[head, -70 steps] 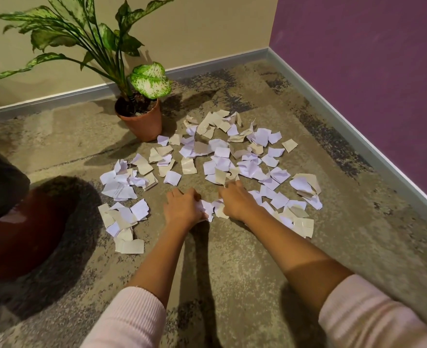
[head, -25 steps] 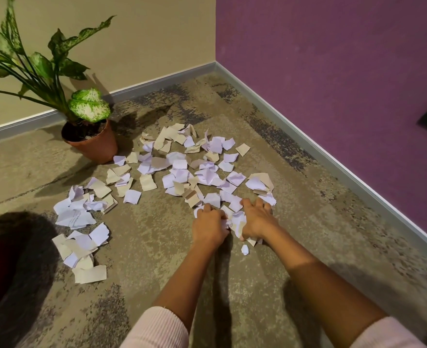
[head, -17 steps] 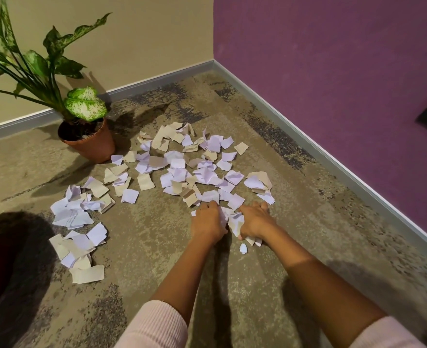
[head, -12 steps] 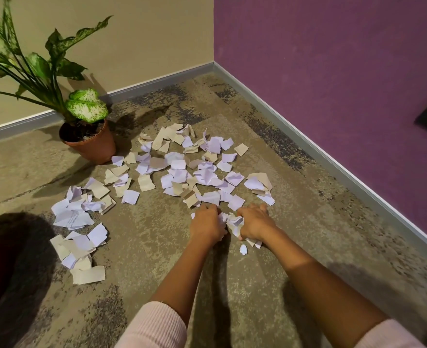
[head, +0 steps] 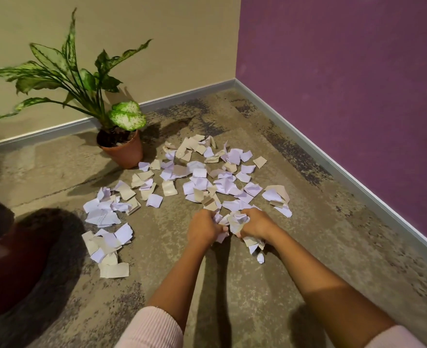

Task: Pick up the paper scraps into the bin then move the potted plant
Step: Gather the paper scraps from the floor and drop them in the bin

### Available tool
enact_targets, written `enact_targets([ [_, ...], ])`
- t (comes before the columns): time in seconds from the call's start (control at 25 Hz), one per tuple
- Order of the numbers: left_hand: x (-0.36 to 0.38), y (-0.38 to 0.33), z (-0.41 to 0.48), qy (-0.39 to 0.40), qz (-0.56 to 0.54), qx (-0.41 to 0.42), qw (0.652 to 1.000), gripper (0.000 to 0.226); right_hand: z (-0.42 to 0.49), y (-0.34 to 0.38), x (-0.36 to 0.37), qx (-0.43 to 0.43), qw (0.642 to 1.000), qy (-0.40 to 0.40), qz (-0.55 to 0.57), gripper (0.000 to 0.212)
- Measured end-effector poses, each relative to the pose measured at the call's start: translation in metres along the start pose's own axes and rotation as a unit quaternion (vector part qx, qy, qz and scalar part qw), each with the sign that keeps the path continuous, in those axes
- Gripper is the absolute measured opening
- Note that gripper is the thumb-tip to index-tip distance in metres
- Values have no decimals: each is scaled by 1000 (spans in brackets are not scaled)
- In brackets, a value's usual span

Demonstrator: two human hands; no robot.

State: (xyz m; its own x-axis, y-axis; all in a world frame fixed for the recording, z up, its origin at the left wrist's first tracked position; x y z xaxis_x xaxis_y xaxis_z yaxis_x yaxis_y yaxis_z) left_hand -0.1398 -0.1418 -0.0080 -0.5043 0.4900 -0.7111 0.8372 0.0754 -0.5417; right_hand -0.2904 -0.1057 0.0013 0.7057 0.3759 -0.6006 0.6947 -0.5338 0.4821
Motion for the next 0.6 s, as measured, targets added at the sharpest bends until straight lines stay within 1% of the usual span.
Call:
enact_targets([
  [0.08,-27,9,0,-12,-5,-7,1000,28,0,25,1,-17,1000,4,6,66],
  [0.16,-64,21,1,-30,-17,-17,999,27,1,54,2,-34,999,6,17,68],
  [0.24,-104,33,0,-53,-12,-29,998,35,1,86,4,-43,998,11,34,69],
  [0.36,-159,53,-5,-95,-16,-53,994,39,0,134,10,-66,996,13,60,68],
  [0.44,-189,67,-13,-137,-26,-53,989,47,-5,165,16,-92,992,21,87,67],
  [0.52,-213,81,-25,-173,-52,-56,982,50,-10,195,25,-112,986,33,121,71],
  [0.6,-234,94,-37,-199,-79,-56,975,51,-17,225,34,-131,983,37,125,72],
])
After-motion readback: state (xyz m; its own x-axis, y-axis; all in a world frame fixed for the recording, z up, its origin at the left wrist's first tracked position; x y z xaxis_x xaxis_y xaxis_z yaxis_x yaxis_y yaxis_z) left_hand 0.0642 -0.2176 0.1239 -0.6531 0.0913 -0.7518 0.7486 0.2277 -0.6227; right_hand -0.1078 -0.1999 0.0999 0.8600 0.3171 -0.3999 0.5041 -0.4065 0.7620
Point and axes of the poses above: each hand's wrist, its own z-axis towards the middle knuckle, its own x-axis out of the palm, y = z × x, the point moved 1 cm from there along z, towards the middle knuckle, and after that the axes turned 5 degrees about y, right-handed, at the moved point
